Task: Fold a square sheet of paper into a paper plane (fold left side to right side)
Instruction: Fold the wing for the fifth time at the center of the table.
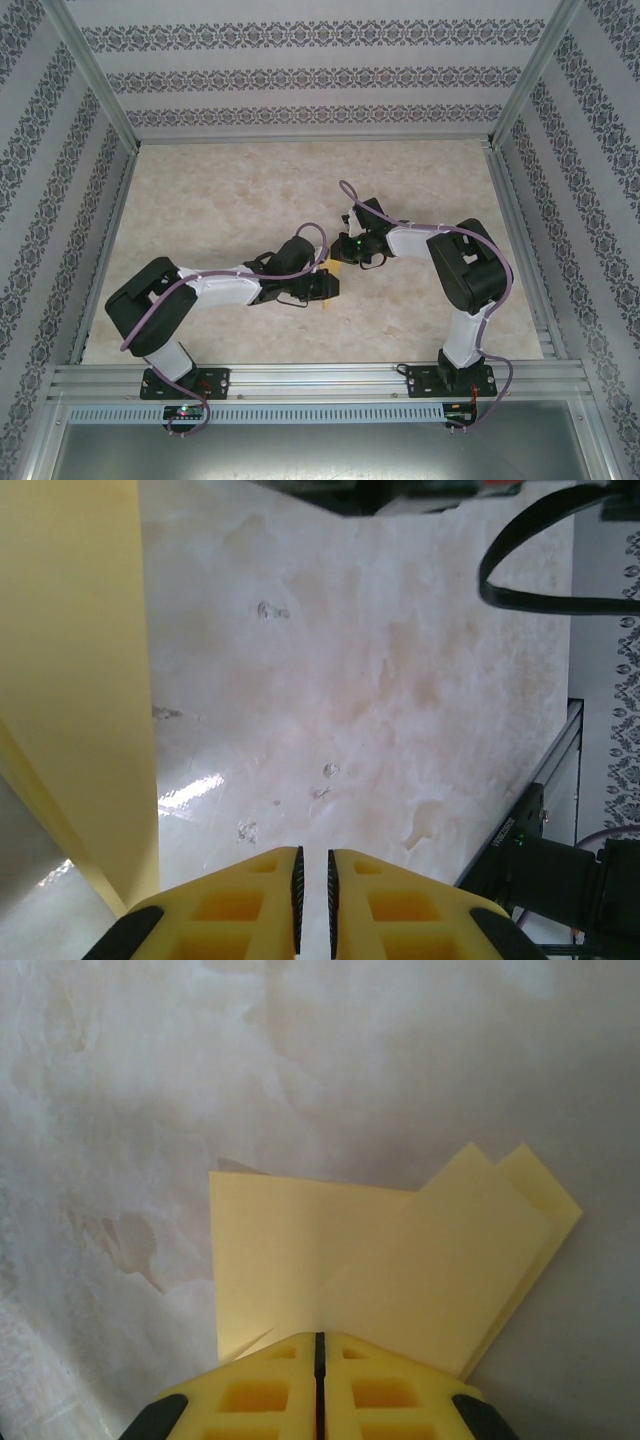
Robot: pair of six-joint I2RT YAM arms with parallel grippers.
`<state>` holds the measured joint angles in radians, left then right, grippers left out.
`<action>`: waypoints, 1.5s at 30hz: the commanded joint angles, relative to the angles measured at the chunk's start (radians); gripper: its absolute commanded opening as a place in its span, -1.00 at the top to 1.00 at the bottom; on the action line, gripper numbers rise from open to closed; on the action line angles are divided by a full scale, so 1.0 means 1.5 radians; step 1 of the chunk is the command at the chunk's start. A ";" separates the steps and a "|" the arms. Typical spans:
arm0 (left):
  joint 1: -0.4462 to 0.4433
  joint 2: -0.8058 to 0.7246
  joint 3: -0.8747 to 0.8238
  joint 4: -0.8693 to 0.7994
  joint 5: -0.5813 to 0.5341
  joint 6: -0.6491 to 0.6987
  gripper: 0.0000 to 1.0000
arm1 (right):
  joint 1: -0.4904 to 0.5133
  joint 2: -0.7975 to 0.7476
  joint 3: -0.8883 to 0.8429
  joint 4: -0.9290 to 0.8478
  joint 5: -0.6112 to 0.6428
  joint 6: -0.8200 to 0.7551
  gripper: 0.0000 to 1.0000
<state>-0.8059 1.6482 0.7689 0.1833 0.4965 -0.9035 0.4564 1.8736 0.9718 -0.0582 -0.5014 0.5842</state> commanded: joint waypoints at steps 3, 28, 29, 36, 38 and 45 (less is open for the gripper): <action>-0.013 0.031 -0.008 -0.002 -0.001 -0.015 0.65 | 0.007 0.026 0.002 -0.057 0.045 -0.019 0.84; -0.026 0.042 -0.036 -0.014 -0.028 -0.017 0.70 | 0.007 0.044 0.026 -0.097 0.070 -0.035 0.84; -0.028 0.044 -0.037 -0.014 -0.027 -0.017 0.70 | 0.007 0.044 0.028 -0.099 0.071 -0.035 0.84; -0.042 0.036 -0.054 -0.025 -0.038 -0.026 0.71 | 0.007 0.049 0.033 -0.105 0.073 -0.036 0.84; -0.047 0.028 -0.062 -0.027 -0.041 -0.031 0.72 | 0.007 0.051 0.036 -0.107 0.073 -0.036 0.84; -0.067 0.005 -0.088 -0.017 -0.042 -0.051 0.75 | 0.007 0.056 0.040 -0.109 0.072 -0.036 0.84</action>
<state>-0.8742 1.6764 0.6727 0.1978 0.4145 -0.9455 0.4625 1.8977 1.0370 -0.1581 -0.4824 0.5495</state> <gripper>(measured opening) 0.129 0.081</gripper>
